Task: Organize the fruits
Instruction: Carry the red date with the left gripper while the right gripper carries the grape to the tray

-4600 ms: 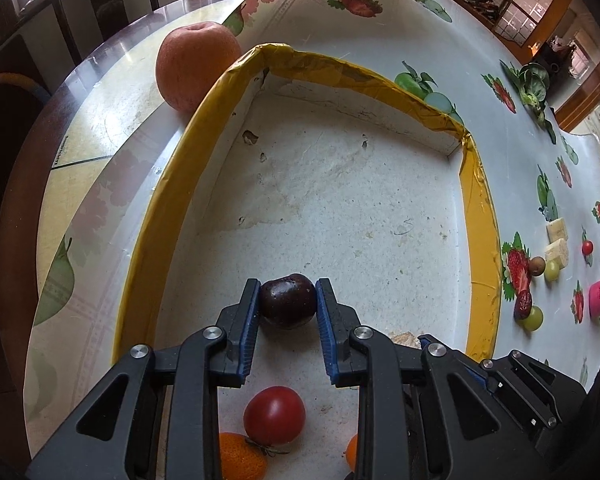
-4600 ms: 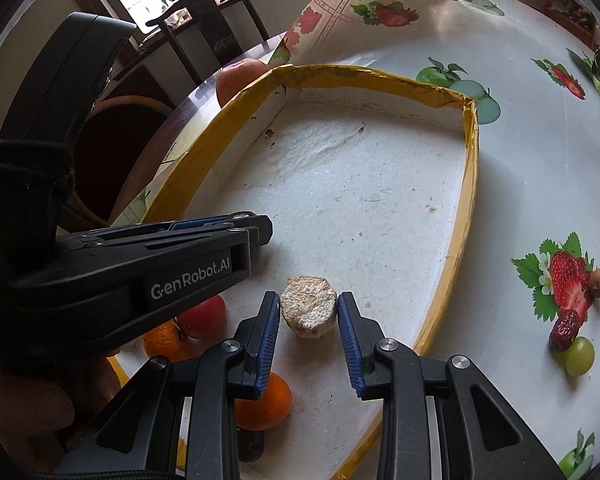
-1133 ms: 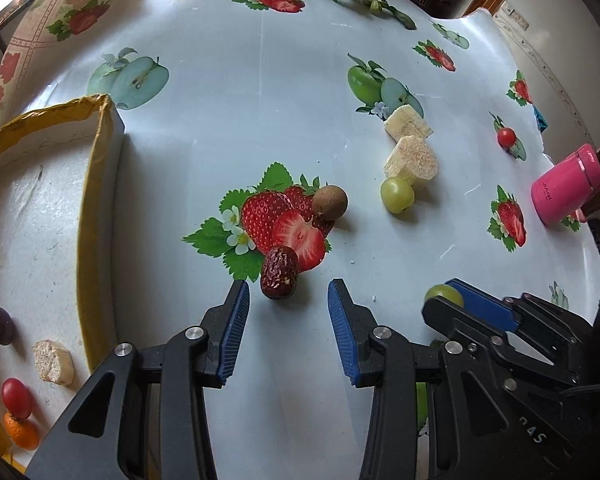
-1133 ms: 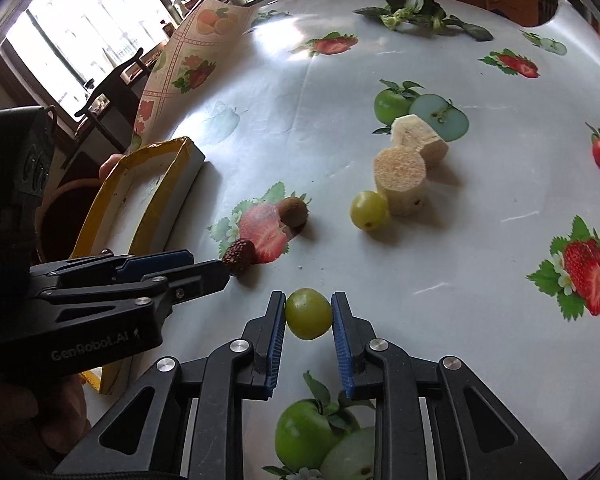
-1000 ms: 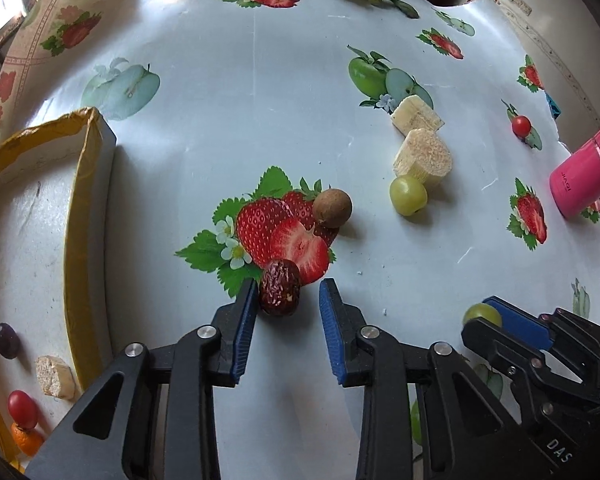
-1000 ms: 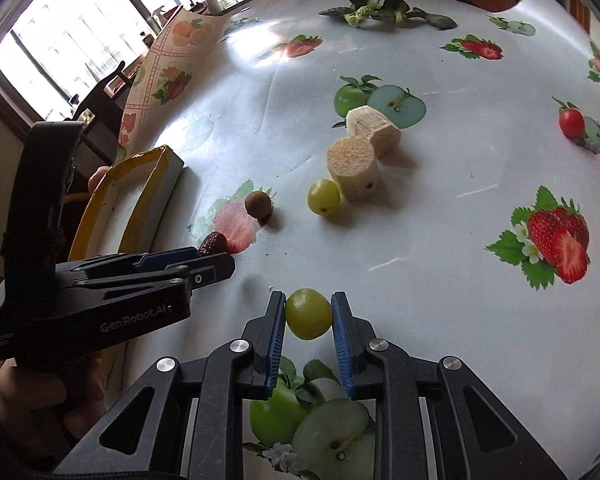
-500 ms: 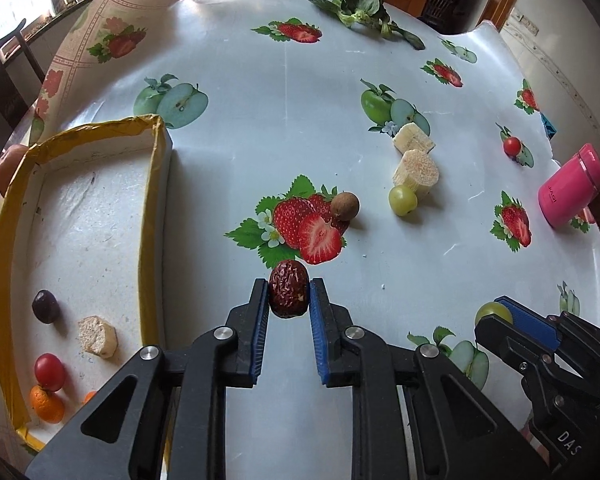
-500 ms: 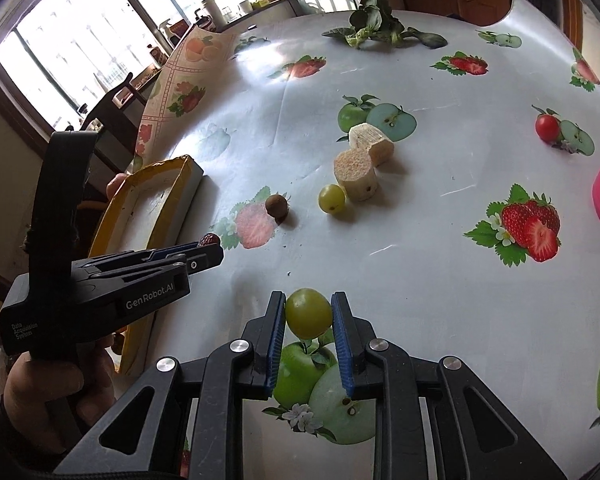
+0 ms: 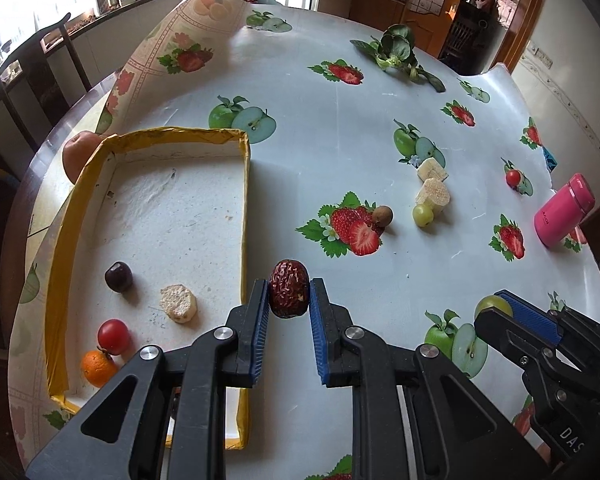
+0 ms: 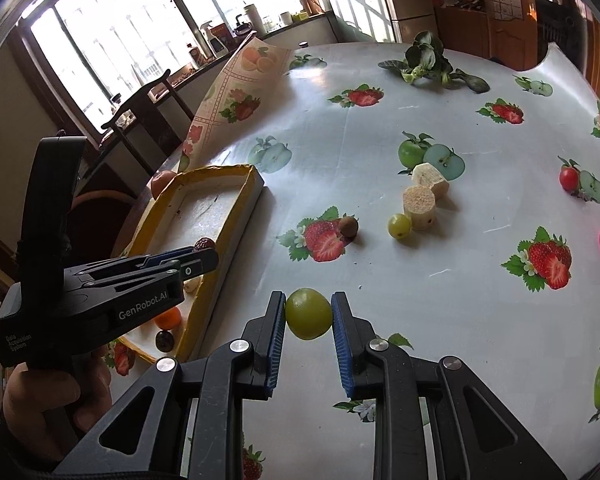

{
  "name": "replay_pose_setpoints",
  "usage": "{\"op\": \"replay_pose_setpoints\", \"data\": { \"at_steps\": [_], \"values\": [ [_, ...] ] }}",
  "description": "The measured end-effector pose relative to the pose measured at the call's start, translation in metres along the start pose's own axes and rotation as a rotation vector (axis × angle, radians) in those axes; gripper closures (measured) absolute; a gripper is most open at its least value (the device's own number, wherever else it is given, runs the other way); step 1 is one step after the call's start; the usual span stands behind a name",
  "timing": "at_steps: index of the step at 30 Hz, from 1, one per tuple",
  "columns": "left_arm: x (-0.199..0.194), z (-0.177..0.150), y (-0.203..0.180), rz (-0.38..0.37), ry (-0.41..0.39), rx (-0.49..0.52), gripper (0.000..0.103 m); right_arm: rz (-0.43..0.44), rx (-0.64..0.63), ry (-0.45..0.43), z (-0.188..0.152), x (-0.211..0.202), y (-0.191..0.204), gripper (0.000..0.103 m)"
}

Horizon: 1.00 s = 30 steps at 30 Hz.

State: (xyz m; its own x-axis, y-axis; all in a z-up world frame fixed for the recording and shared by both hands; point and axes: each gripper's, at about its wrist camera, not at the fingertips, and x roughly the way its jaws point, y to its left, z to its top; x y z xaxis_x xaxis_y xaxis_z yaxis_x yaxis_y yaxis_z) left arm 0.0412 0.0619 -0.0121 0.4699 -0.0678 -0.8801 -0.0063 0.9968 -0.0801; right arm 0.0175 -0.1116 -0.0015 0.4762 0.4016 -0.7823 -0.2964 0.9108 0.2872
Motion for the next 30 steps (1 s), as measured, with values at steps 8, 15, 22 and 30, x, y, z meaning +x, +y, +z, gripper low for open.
{"op": "replay_pose_setpoints", "data": {
  "at_steps": [8,15,22,30],
  "values": [
    [-0.013,-0.012,0.029,0.023,-0.008,-0.041,0.085,0.027,-0.045,-0.012,0.002,0.0,0.032,0.08],
    [-0.017,-0.013,0.049,0.033,-0.015,-0.069,0.085,0.043,-0.074,-0.007,0.005,0.007,0.055,0.08],
    [-0.017,-0.01,0.066,0.038,-0.016,-0.098,0.085,0.059,-0.091,0.001,0.011,0.017,0.072,0.08],
    [-0.015,-0.008,0.082,0.05,-0.017,-0.12,0.085,0.077,-0.103,-0.004,0.023,0.027,0.087,0.08]
  ]
}}
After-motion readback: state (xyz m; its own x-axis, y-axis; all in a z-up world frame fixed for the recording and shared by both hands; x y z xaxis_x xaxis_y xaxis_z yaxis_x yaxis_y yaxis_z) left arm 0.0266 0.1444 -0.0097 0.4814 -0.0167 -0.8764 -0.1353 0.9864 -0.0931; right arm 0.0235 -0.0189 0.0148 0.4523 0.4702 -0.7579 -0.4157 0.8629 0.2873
